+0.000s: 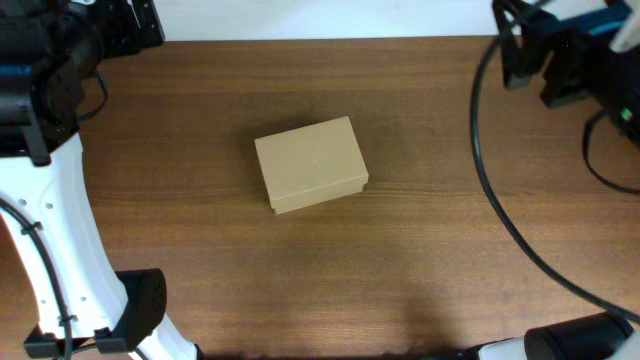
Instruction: Pack container
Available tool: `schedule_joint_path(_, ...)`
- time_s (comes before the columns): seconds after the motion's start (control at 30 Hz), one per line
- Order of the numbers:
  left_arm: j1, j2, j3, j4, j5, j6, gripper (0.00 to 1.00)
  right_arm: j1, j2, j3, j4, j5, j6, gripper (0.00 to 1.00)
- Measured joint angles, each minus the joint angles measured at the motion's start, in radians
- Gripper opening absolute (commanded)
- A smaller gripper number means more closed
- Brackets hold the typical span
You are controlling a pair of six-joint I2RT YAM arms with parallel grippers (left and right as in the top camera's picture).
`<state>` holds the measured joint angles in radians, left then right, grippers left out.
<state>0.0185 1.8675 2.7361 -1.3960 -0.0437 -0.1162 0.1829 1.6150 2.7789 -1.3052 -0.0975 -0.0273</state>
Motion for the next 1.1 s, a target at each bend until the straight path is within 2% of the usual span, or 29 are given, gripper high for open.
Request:
schedule_joint_path(0.33,0.0,0.0,0.0,-0.03,-0.014,0.0,1.0,0.0,0.041,-0.006,-0.004,0.012,0.0,0.99)
schedule_joint_path(1.1,0.0,0.0,0.0,-0.287,-0.014,0.0,1.0,0.0,0.035,-0.011,-0.052,0.019,0.001,0.99)
